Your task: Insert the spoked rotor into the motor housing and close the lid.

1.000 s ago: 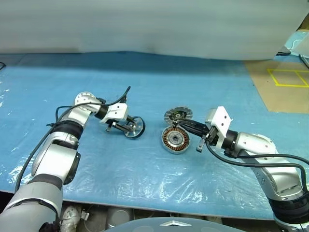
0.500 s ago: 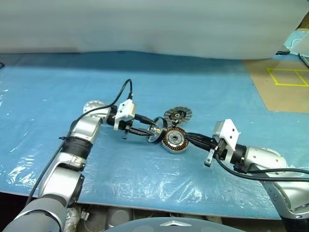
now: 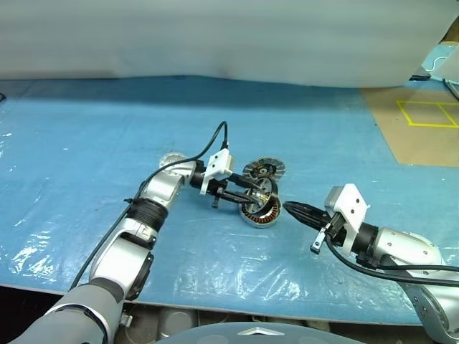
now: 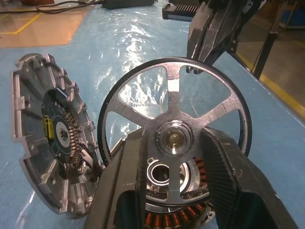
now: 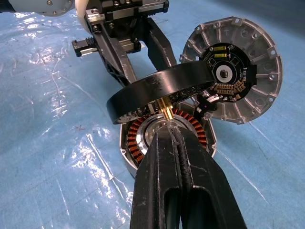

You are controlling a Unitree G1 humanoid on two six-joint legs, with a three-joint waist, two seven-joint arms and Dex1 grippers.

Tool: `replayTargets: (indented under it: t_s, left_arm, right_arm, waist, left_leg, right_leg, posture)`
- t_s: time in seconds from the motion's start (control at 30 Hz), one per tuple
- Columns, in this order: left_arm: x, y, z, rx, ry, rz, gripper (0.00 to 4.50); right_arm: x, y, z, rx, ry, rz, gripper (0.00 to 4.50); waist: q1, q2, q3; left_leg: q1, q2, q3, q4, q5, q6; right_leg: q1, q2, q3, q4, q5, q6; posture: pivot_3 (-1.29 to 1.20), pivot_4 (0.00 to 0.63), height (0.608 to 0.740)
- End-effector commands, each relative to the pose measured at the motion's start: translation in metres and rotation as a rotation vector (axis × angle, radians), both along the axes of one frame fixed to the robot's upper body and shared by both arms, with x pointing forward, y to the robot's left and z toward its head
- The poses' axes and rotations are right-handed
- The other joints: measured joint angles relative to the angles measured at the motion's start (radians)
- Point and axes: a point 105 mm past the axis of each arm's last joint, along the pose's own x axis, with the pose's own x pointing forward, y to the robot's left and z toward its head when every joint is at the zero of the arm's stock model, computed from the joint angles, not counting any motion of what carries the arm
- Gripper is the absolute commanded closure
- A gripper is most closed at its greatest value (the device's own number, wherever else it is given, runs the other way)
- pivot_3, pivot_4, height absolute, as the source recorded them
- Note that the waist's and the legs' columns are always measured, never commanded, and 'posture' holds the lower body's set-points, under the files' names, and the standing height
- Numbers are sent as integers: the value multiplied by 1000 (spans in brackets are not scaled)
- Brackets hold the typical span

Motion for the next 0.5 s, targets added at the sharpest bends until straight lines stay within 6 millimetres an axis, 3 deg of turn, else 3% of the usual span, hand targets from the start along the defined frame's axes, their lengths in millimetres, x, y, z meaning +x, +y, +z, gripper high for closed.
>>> replayTargets:
  t_s: [0.03, 0.5]
  left_arm:
    - [2, -3, -1, 42, -40, -19, 3175]
    - [7, -1, -11, 187, -137, -50, 3175]
  right_arm:
    - [-2, 1, 11, 6, -50, -13, 4500]
    - [1, -1, 12, -7, -59, -49, 4500]
  waist:
    - [1, 0, 0]
    - [4, 0, 0]
  left_leg:
    - [0, 0, 0, 0, 0, 0]
    - [1, -1, -10, 0, 0, 0]
  right_leg:
    - [0, 0, 0, 0, 0, 0]
    - [3, 0, -1, 0, 1, 2]
  posture:
    - [0, 150, 740]
    - [0, 150, 740]
